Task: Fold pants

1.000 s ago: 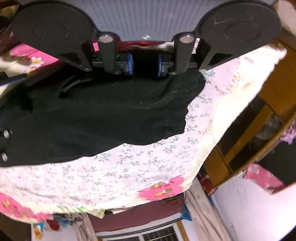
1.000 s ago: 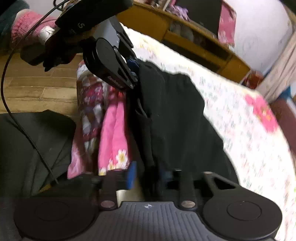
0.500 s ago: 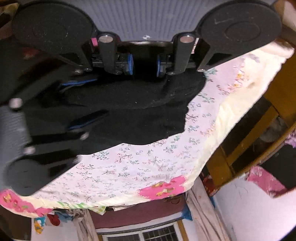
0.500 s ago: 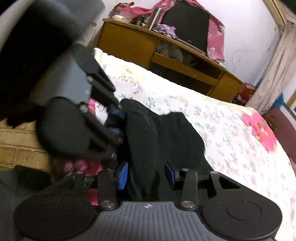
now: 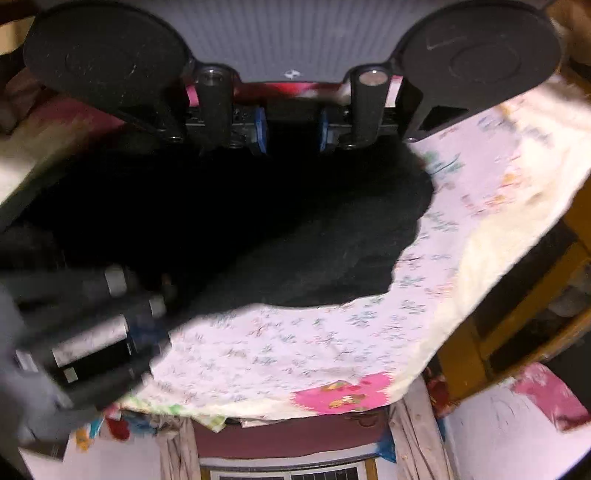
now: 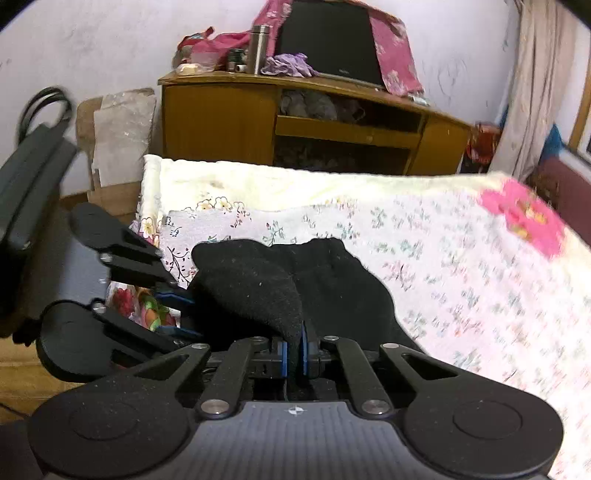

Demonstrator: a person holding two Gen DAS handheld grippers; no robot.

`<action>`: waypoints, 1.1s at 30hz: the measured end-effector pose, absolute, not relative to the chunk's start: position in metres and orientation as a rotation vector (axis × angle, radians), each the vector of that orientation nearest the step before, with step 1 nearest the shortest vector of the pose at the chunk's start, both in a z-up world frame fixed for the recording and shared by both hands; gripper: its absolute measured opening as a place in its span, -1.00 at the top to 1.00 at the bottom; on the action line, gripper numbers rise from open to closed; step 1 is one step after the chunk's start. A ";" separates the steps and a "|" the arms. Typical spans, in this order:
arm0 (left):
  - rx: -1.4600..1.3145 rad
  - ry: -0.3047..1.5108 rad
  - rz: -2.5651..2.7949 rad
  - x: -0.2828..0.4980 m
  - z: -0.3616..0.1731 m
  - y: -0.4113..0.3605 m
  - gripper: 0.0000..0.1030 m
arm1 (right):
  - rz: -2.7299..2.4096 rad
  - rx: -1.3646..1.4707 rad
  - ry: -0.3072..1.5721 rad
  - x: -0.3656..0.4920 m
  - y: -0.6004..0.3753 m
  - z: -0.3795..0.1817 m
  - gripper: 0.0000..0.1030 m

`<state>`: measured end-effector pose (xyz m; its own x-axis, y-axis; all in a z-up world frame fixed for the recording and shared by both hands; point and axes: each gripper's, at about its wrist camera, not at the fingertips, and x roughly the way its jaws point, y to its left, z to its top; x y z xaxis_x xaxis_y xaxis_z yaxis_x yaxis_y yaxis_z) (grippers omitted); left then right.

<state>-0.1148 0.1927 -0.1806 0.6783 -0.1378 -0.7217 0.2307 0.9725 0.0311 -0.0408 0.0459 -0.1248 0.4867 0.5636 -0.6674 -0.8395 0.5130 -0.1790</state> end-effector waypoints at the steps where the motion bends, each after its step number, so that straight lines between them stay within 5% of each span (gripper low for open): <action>1: 0.080 0.798 -0.222 -0.111 -0.177 0.197 0.31 | 0.910 -0.552 0.582 -0.045 0.047 -0.126 0.96; 13: 0.037 0.850 -0.236 -0.112 -0.176 0.211 0.22 | 0.942 -0.800 0.514 -0.074 0.054 -0.161 0.94; 20: 0.730 0.633 -0.084 -0.146 -0.184 0.163 0.11 | 0.943 -0.733 0.552 -0.068 0.042 -0.151 0.94; 33: 0.907 0.598 -0.084 -0.162 -0.194 0.161 0.09 | 0.972 -0.685 0.588 -0.065 0.035 -0.149 0.94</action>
